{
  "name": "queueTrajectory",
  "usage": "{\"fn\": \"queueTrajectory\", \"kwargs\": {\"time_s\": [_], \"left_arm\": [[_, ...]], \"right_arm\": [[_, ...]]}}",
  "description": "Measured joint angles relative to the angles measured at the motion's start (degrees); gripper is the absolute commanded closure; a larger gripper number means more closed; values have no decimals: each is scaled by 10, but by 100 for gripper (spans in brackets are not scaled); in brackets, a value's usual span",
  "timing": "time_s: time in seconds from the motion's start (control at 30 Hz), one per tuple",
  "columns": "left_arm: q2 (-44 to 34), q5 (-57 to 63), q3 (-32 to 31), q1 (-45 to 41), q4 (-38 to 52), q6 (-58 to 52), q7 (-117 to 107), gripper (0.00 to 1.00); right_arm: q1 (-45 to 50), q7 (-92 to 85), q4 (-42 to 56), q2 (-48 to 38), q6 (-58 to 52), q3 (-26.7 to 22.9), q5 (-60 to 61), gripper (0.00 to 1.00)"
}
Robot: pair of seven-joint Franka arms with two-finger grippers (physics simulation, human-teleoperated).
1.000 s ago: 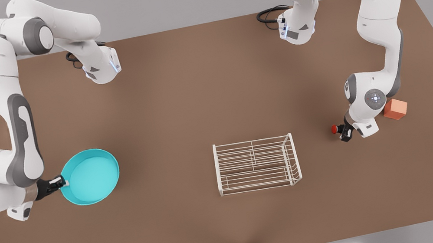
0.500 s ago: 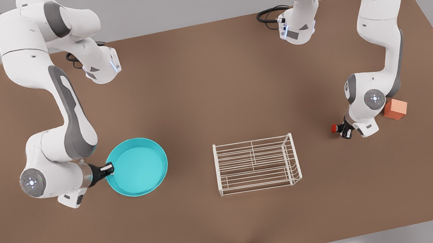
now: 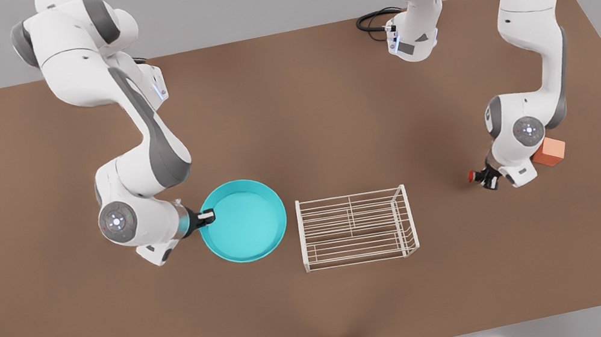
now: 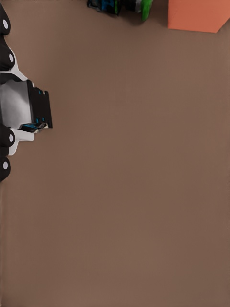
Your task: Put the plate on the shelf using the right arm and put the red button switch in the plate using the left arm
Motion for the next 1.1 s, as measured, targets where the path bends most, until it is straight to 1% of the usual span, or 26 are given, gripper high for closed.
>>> {"fn": "queueTrajectory", "kwargs": {"time_s": [0.2,0.4,0.5,0.6,0.8,0.83,0.87,0.93,1.0,1.07,1.1], "left_arm": [[-48,-1,-4,0,7,-60,-4,50],[-83,-6,-17,1,31,-126,-6,50],[-99,-18,-29,1,45,-166,-7,50],[-111,-29,-40,0,70,-210,-7,50],[-123,-59,-75,-1,120,-295,-10,50],[-123,-64,-83,-1,123,-306,-11,50],[-123,-69,-93,-1,127,-315,-14,50],[-123,-78,-115,-1,140,-335,-20,50],[-120,-86,-135,-6,150,-352,-29,50],[-119,-94,-142,-22,153,-364,-40,50],[-117,-97,-148,-30,156,-369,-47,50]], "right_arm": [[38,100,67,38,12,3,18,85],[94,205,102,67,46,4,33,85],[129,260,104,79,80,2,37,84],[157,313,128,110,121,-1,39,84],[187,412,153,159,219,2,52,83],[189,428,155,163,231,2,52,47],[190,442,156,165,241,1,52,0],[192,469,156,166,257,-1,52,0],[189,493,150,148,267,2,53,0],[166,508,135,90,251,6,53,0],[142,507,132,52,224,6,53,0]]}}
